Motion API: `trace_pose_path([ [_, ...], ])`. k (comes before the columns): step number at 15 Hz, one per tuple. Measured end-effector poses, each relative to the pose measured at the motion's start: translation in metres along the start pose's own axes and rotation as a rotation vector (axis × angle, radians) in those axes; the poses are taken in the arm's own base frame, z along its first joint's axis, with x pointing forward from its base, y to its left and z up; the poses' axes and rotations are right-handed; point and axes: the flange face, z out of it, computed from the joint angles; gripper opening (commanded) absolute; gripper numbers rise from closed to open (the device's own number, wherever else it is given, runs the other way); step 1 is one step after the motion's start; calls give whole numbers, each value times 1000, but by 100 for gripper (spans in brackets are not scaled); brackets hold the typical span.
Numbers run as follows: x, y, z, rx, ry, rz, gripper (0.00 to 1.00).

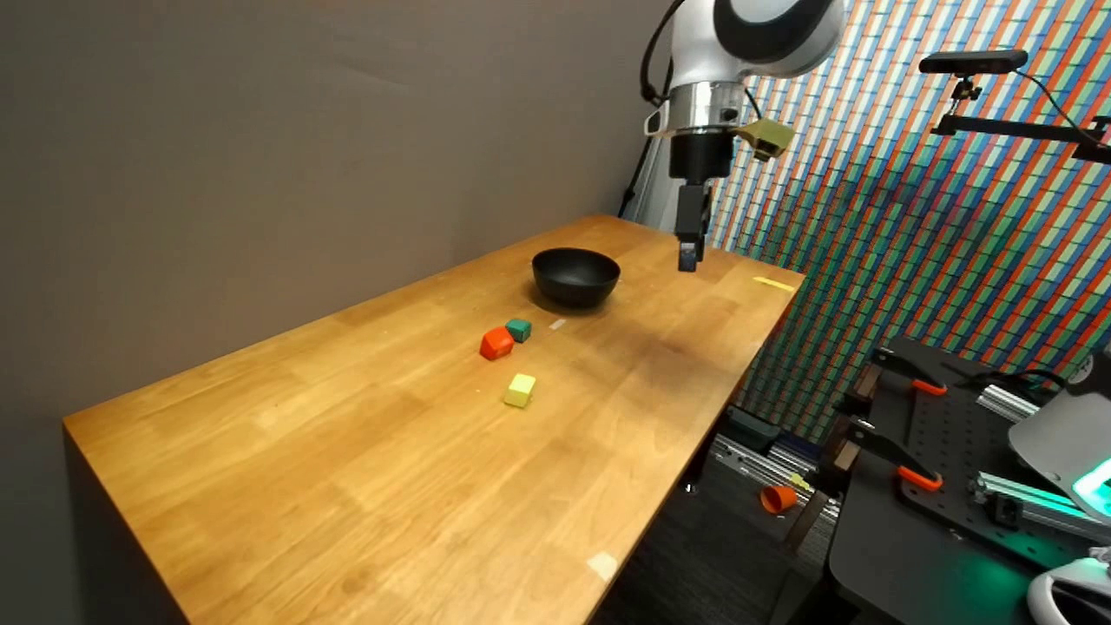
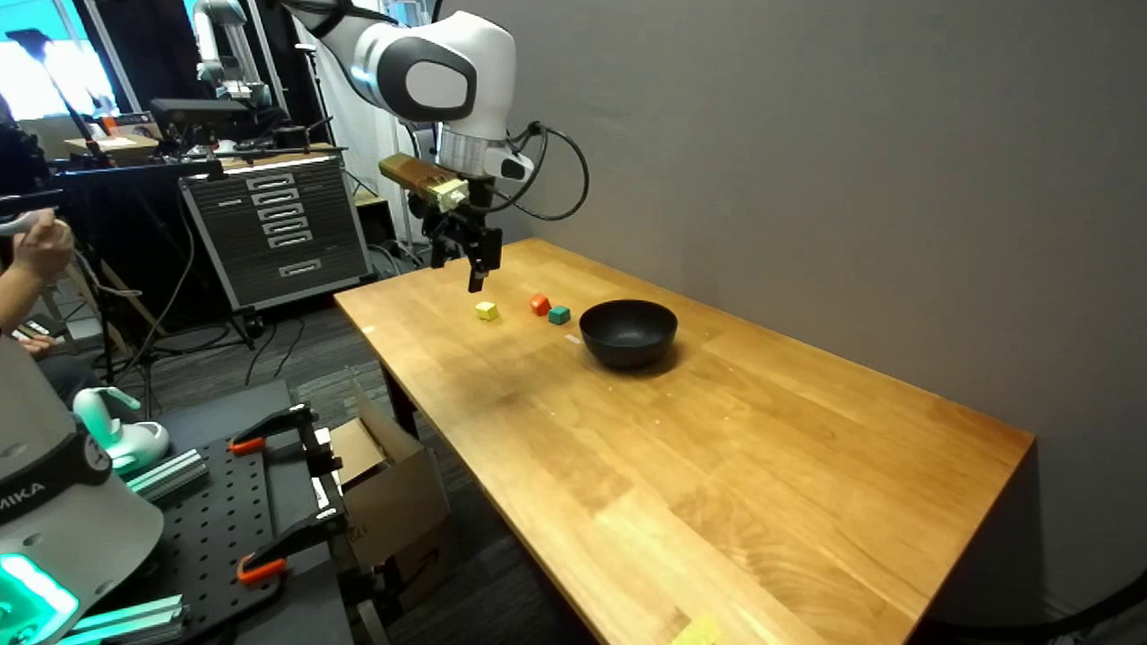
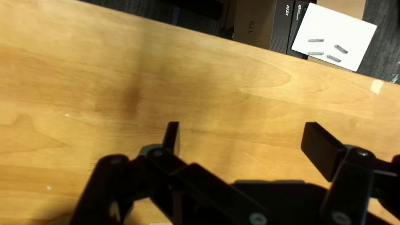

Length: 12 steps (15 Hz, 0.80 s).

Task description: Put the green and orange blocks in the bowl

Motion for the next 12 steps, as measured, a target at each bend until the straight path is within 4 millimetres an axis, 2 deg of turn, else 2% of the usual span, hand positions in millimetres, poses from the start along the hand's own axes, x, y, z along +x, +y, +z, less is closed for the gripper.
trace_pose_path([
  [6, 104, -9, 60, -82, -25, -41, 100],
  [12, 182, -19, 111, -148, 0, -42, 100],
])
